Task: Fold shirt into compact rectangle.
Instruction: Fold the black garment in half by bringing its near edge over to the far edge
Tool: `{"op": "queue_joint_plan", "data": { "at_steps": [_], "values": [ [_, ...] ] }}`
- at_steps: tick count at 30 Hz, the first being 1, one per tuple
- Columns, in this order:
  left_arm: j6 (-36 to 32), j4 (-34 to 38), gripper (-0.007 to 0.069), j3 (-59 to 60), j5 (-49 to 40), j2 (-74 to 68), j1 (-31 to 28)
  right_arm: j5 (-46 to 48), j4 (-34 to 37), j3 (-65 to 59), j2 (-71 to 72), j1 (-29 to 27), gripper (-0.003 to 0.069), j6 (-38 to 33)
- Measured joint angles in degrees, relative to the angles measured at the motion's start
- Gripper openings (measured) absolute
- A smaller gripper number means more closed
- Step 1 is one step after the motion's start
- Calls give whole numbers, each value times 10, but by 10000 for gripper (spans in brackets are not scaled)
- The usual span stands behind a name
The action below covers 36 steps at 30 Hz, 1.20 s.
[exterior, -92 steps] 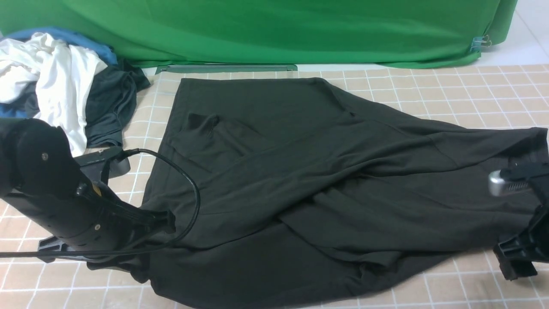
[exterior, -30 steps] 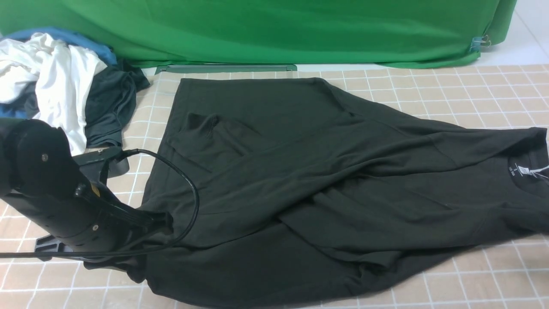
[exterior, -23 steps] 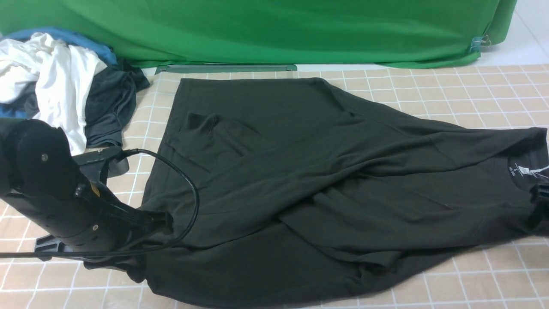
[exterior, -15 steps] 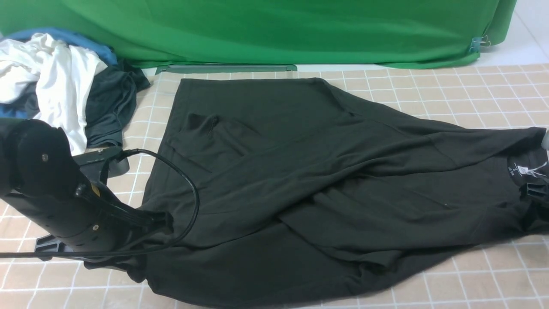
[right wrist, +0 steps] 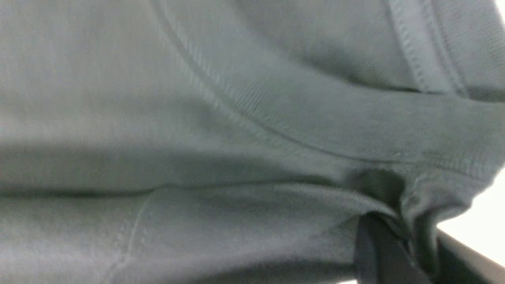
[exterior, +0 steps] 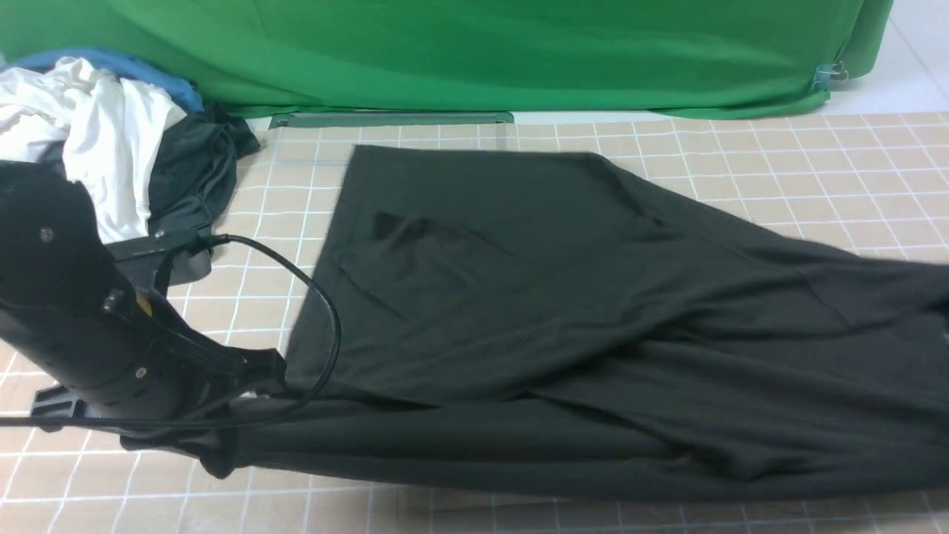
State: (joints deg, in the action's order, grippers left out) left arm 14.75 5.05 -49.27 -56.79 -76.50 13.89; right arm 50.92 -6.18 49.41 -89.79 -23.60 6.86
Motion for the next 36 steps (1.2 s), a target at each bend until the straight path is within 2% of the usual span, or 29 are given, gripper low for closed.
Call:
{"op": "queue_joint_plan", "data": {
  "at_steps": [6, 16, 27, 36],
  "values": [
    [-13, 19, 29, 3, -22, 13, 3, 76, -45, -5, 34, -25, 64, 1],
    [-26, 30, 29, -7, 29, 13, 3, 62, -54, 15, 35, -26, 64, 19],
    [-24, 41, 29, -174, 93, -106, 2, 56, -40, 120, -43, -25, 64, 30],
    [-26, 65, 27, -337, 108, -260, -37, 20, -29, 226, -110, -21, 63, 58]
  ]
}}
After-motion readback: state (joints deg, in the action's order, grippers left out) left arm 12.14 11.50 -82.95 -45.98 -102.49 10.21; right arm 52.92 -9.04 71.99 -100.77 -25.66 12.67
